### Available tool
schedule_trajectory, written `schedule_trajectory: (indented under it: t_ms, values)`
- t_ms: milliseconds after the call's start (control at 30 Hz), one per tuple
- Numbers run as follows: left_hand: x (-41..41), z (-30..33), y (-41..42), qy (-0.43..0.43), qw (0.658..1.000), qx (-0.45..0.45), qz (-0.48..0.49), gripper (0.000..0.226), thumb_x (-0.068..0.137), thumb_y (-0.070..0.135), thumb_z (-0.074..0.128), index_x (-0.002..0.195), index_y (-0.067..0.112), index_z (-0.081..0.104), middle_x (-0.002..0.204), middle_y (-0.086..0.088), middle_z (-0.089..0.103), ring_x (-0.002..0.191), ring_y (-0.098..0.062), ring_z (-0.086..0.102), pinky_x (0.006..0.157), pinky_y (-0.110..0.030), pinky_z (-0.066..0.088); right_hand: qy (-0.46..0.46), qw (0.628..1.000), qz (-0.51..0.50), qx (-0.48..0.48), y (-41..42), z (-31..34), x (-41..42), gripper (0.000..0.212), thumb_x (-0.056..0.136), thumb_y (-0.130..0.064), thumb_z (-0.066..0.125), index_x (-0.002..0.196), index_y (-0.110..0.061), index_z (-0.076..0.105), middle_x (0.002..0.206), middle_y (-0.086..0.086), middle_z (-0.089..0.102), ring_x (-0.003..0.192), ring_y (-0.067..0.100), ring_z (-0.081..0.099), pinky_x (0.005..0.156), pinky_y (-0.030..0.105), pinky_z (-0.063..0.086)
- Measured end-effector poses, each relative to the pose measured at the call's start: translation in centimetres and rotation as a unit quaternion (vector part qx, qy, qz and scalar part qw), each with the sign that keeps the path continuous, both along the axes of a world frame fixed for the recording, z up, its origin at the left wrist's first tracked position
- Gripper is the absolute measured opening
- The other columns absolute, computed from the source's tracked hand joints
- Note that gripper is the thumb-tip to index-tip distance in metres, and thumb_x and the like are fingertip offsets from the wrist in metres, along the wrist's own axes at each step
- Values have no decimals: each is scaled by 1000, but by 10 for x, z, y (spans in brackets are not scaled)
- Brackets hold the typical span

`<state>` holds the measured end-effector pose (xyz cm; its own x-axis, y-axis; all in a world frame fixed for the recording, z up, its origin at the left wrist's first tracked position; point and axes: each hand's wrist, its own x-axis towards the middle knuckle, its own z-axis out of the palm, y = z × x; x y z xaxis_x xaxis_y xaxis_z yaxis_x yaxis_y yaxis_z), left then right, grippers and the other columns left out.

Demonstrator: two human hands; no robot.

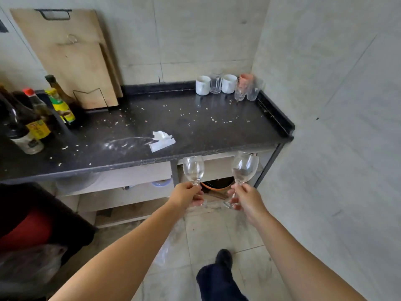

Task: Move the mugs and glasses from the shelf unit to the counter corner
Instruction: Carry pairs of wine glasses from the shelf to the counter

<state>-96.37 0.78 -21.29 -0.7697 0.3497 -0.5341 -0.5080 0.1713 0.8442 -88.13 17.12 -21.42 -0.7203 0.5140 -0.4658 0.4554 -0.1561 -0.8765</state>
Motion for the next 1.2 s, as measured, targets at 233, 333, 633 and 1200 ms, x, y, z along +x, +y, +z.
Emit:
schedule_trajectory:
  t_ms: [233,333,633,1200]
  values:
    - [-116,-5,94,7,1000,-3,18,22,96,4,50,74,3,57,72,-11,57,35,-5,58,38,-14,50,2,999,27,22,95,-5,-118,18,99,-20,44,97,-7,56,87,4,62,53,12,56,41,19,46]
    - [-166,-9,136,2,999,-13,40,15,95,4,52,82,1,59,76,-11,59,36,-4,58,41,-15,51,-1,999,43,27,137,-6,-171,16,98,-21,46,96,-11,58,88,3,64,51,10,56,39,17,46]
    - [-303,-14,219,2,997,-39,69,9,95,5,52,94,0,59,78,-8,61,45,-9,63,60,-23,59,-32,995,79,55,216,-16,-318,18,98,-25,45,107,-14,57,95,-1,64,57,10,59,43,20,49]
    - [-508,-82,329,-4,991,-40,130,17,89,7,45,74,12,53,70,-5,55,63,-16,55,59,-19,47,20,995,44,92,286,-83,-531,14,99,-20,45,96,-13,57,93,9,61,74,10,61,49,6,47]
